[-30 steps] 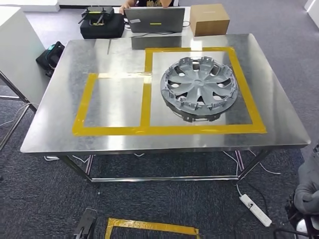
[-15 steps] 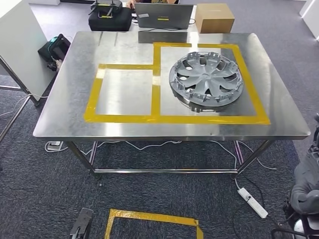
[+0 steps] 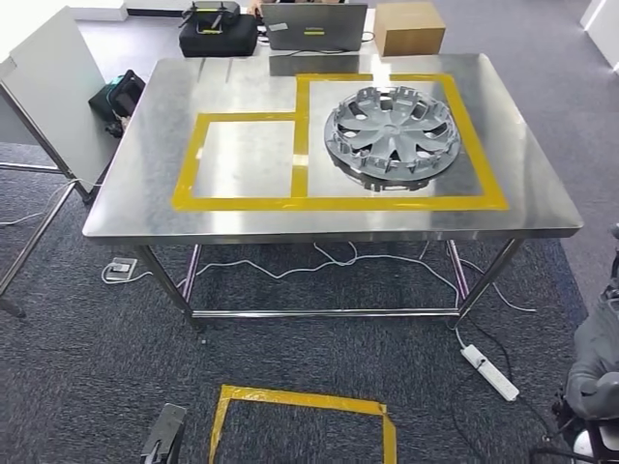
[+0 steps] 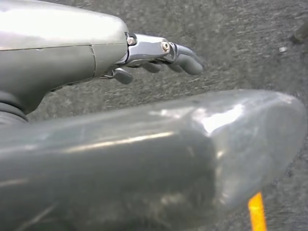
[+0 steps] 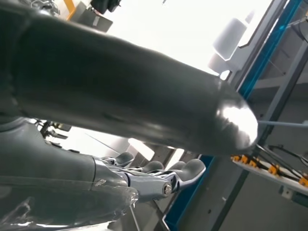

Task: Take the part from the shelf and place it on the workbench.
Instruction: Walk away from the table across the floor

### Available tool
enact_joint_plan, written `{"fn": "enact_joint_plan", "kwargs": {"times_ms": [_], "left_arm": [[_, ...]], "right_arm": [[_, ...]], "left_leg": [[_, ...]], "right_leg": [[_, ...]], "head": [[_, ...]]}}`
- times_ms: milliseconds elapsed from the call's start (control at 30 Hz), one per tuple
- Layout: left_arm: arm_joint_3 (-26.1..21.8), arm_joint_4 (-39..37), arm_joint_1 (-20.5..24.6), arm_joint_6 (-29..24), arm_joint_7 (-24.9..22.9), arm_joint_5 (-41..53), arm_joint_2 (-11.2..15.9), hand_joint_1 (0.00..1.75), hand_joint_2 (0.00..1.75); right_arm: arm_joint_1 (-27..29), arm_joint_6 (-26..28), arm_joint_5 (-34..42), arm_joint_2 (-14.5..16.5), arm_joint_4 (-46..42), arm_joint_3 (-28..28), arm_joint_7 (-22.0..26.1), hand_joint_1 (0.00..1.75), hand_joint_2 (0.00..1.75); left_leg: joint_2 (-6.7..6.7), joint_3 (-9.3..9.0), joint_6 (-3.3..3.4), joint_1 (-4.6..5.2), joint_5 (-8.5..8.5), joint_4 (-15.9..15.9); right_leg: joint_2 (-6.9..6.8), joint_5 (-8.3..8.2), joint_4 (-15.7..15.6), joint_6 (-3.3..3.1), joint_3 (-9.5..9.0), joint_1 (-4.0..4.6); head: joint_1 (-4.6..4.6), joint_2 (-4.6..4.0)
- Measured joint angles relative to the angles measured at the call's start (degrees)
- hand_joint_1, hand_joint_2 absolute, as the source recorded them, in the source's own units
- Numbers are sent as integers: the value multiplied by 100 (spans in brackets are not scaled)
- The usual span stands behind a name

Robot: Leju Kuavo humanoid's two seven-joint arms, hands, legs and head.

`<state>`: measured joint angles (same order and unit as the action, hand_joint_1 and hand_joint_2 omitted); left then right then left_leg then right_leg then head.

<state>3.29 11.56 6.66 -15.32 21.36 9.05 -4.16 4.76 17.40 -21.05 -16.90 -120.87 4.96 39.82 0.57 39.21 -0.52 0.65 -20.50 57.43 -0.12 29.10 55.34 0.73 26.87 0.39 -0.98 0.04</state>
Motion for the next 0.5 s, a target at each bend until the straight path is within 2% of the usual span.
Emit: {"fn": "enact_joint_plan", "kwargs": {"times_ms": [67,100,133,167,200,233,267,300,333,367,400,433,467,500], "left_arm": [[-1,0,-6,-3,0,2,0,0,0],[-1,1,-3,-3,0,6,-2,0,0],[-1,1,1,-4,1,11,-3,0,0],[-1,1,1,-6,2,19,-3,0,0],[0,1,0,-10,3,27,-2,0,0],[1,1,-1,-15,5,37,-2,0,0],[1,1,2,-21,8,46,-1,0,0],[1,2,3,-27,12,53,-1,0,0],[1,3,7,-34,17,61,-2,0,0],[1,4,13,-41,20,65,-3,0,0],[1,5,13,-46,23,69,-6,0,0],[1,5,9,-50,23,72,-14,0,0],[0,5,2,-53,23,72,-19,0,0],[-1,5,-6,-56,23,73,-23,0,0]], "right_arm": [[10,-1,-4,0,0,0,0,0,0],[18,-2,-6,0,0,0,0,0,0],[26,-2,-7,0,0,0,0,0,0],[34,-2,-8,0,0,0,0,0,0],[40,-1,-7,0,0,0,0,0,0],[44,-1,-3,0,0,0,0,0,0],[46,-1,2,0,-1,0,0,0,0],[41,-1,10,0,-3,-2,0,0,0],[36,-2,22,1,-7,-3,1,0,0],[33,-3,34,1,-12,-4,2,0,0],[33,-7,45,2,-15,-4,2,0,0],[40,-11,52,2,-18,-4,2,0,0],[47,-16,56,2,-18,-5,2,0,0],[53,-21,57,2,-18,-6,2,0,0]], "left_leg": [[-2,181,-75,-24,-649,637],[-4,272,-103,-39,-899,1059],[-5,325,-125,-51,-987,1417],[-6,312,-139,-60,-913,1635],[-7,214,-144,-65,-733,1672],[-4,9,-137,-69,-558,1496],[27,-300,-121,-71,-483,1145],[78,-674,-92,-70,-514,670],[124,-1005,-60,-69,-636,211],[159,-1226,-24,-64,-756,-113],[158,-1324,14,-57,-819,-297],[118,-1316,59,-59,-835,-344],[73,-1283,107,-62,-807,-340],[24,-1256,155,-67,-774,-344]], "right_leg": [[-8,-157,-4,-52,155,-15],[-7,-236,-2,-58,248,-16],[-7,-312,1,-55,339,-17],[-6,-386,5,-45,445,-18],[1,-461,10,-28,544,-21],[9,-530,15,-6,632,-24],[24,-591,22,20,705,-28],[42,-640,37,48,761,-24],[56,-691,55,75,807,-18],[75,-745,71,101,850,-13],[97,-799,82,129,889,-9],[118,-842,89,157,932,-17],[129,-825,130,185,988,-28],[124,-726,260,213,1065,-39]], "head": [[-18,0],[-24,-1],[-22,-1],[-22,-1],[-23,-1],[-22,-1],[-24,0],[-20,-1],[-19,-1],[-15,-1],[-14,-1],[-16,0],[-11,0],[-7,0]]}}
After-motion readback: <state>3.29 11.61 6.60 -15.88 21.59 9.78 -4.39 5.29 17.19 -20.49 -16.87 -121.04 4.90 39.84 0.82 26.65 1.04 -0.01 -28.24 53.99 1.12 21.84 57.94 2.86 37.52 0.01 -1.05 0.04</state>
